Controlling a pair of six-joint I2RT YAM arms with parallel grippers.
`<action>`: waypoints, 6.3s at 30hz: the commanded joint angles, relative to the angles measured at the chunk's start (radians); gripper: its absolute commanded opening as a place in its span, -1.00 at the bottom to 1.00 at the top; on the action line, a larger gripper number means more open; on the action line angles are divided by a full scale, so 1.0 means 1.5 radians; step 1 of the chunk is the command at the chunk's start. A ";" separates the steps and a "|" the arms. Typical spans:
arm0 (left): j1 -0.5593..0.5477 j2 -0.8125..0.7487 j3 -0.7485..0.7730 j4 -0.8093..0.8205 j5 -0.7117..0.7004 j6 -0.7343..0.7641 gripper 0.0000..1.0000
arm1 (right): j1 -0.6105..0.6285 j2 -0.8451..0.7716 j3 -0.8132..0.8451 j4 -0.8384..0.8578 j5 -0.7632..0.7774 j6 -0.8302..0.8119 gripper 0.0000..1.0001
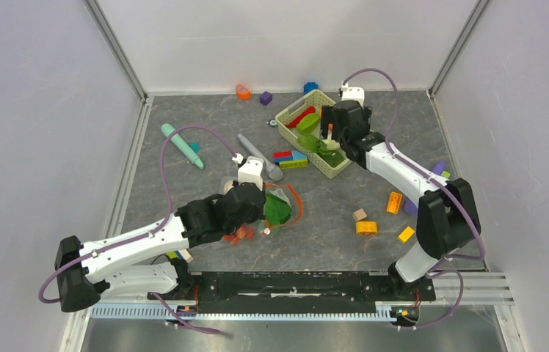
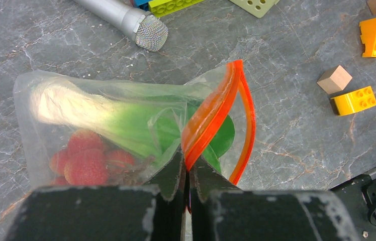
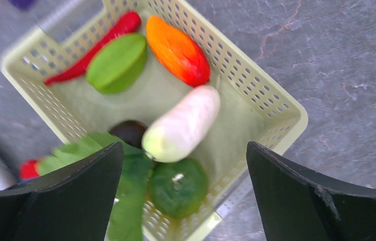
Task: Place the food in the zip-top bag and seal the zipper
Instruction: Pick up the fake vegetable from the bin, then place the fake vegetable in the zipper food storage bag.
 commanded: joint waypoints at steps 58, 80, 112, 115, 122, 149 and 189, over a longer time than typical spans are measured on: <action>0.002 -0.008 0.000 0.031 0.003 0.011 -0.93 | 0.021 0.073 -0.066 0.202 0.058 0.106 -1.00; 0.002 -0.019 -0.014 0.060 0.020 0.027 -0.94 | 0.023 -0.247 -0.304 0.293 -0.259 -0.148 -1.00; 0.002 -0.009 -0.013 0.066 0.039 0.031 -0.95 | 0.023 -0.639 -0.466 -0.134 -0.797 -0.207 -1.00; 0.002 -0.011 -0.015 0.067 0.040 0.033 -0.95 | 0.022 -0.646 -0.448 -0.184 -0.799 -0.218 -1.00; 0.003 -0.004 -0.012 0.069 0.053 0.036 -0.96 | 0.023 -0.631 -0.442 -0.227 -0.858 -0.244 -1.00; 0.002 0.015 0.001 0.081 0.232 0.098 -0.96 | 0.149 -0.429 -0.520 0.278 -0.628 0.132 -1.00; -0.005 -0.015 -0.025 0.163 0.464 0.094 -0.96 | 0.419 -0.156 -0.507 0.673 0.078 0.395 -0.78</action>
